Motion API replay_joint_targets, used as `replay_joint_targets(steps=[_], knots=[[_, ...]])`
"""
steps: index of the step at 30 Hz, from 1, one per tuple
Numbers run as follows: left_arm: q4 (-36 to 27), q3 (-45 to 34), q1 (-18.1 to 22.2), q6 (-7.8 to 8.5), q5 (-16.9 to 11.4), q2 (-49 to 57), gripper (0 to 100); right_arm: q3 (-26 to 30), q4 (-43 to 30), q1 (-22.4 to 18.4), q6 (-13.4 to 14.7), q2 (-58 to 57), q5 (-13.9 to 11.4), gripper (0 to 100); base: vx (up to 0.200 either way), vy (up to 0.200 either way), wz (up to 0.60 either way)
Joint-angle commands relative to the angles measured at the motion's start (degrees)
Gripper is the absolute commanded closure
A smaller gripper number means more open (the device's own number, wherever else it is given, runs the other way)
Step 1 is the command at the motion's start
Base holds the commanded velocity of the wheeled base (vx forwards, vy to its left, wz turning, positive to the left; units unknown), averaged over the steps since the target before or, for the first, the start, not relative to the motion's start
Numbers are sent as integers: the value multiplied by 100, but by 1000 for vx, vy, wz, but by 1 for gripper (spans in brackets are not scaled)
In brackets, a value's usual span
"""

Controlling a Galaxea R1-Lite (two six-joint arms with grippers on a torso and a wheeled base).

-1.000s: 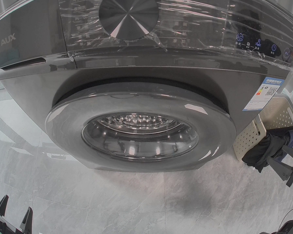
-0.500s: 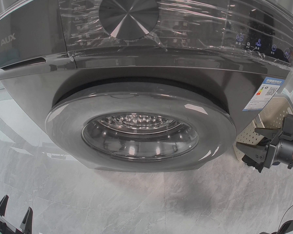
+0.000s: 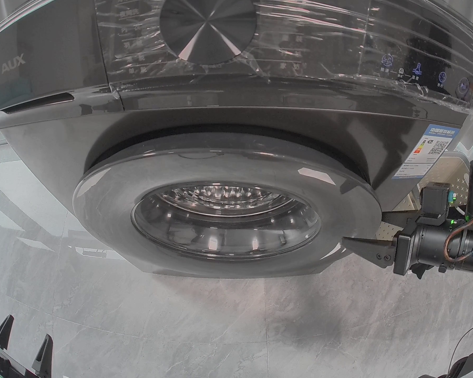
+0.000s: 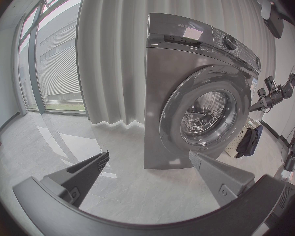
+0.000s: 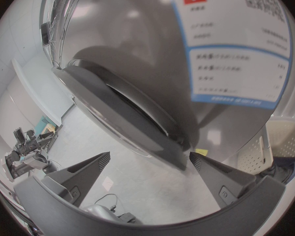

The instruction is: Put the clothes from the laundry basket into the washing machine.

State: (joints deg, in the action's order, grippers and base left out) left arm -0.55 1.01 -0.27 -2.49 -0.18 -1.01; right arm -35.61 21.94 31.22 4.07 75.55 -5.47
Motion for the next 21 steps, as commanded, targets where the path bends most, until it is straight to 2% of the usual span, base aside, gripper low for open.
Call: replay_joint_targets(steps=[1,5,11,18,19,21], knots=[[-7,-84,0,-6,1,92,0,36,-6,209,208,171,-15,0,0,0,0],[2,-84,0,-15,1,92,0,353,-6,323,217,57,-6,0,0,0,0],[2,-84,0,3,1,92,0,1109,-103,323,155,-796,-15,0,0,0,0],[2,-84,0,3,1,101,0,1074,-23,262,164,-752,20,0,0,0,0],[2,-84,-8,3,1,101,0,907,-15,262,164,-523,11,0,0,0,0],[2,-84,0,3,1,92,0,819,-6,306,164,-391,2,0,-200,0,0]])
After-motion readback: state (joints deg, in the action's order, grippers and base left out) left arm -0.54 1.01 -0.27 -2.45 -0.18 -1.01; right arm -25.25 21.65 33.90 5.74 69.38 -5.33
